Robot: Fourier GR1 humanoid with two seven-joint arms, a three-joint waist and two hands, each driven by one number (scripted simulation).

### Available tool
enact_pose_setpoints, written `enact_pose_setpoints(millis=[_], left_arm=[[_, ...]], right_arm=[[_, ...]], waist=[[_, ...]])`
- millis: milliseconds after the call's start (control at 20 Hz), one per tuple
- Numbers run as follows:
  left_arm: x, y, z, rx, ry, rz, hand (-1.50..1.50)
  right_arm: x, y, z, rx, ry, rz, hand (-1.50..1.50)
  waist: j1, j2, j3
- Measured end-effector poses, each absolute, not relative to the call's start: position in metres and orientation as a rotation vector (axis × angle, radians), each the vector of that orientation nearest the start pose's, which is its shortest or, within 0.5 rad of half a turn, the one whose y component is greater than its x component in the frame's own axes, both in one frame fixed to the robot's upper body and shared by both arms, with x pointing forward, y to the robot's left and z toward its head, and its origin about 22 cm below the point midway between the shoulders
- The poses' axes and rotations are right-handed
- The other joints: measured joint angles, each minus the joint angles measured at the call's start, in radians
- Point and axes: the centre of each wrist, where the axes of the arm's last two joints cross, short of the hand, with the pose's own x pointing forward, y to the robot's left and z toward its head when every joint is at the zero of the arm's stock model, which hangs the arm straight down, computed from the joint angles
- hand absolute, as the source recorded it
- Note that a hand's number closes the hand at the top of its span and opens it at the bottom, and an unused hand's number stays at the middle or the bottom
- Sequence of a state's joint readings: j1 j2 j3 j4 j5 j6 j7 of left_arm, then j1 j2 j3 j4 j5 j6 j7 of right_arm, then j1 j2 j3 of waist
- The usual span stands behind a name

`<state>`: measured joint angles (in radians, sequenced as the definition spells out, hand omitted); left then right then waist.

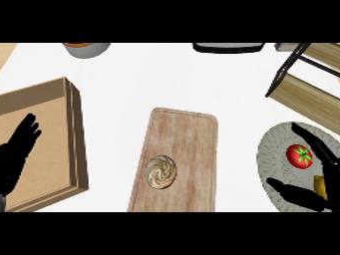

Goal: Pick the tomato from the placemat and place it in the tiered shelf

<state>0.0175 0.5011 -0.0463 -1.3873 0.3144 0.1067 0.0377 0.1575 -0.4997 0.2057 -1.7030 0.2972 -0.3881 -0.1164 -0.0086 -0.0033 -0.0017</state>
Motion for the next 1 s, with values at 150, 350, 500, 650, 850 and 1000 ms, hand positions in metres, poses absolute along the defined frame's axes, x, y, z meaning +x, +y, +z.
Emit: enact_pose_setpoints(millis=[150,350,500,650,850,1000], left_arm=[[0.232,0.354,0.001,0.268,-1.328,-0.036,0.0],[0.232,0.352,0.0,0.264,-1.329,-0.042,0.0],[0.233,0.354,-0.001,0.259,-1.33,-0.046,0.0],[0.232,0.354,0.0,0.258,-1.331,-0.048,0.0],[0.235,0.349,0.001,0.254,-1.336,-0.05,0.0],[0.239,0.345,0.007,0.255,-1.336,-0.051,0.0]], right_arm=[[0.191,-0.308,0.04,-0.832,-1.592,0.64,-1.5],[0.185,-0.309,0.057,-0.92,-1.409,0.813,-1.5],[0.184,-0.311,0.068,-0.951,-1.239,0.987,-1.5],[0.185,-0.306,0.077,-0.975,-1.088,1.123,-1.5],[0.201,-0.3,0.088,-1.016,-0.958,1.234,-1.5],[0.217,-0.294,0.088,-1.041,-0.896,1.279,-1.5]], waist=[[-0.003,-0.001,-0.001],[0.001,0.0,-0.003],[0.009,0.003,-0.003],[0.016,0.004,-0.002],[0.02,0.004,-0.001],[0.019,0.004,0.001]])
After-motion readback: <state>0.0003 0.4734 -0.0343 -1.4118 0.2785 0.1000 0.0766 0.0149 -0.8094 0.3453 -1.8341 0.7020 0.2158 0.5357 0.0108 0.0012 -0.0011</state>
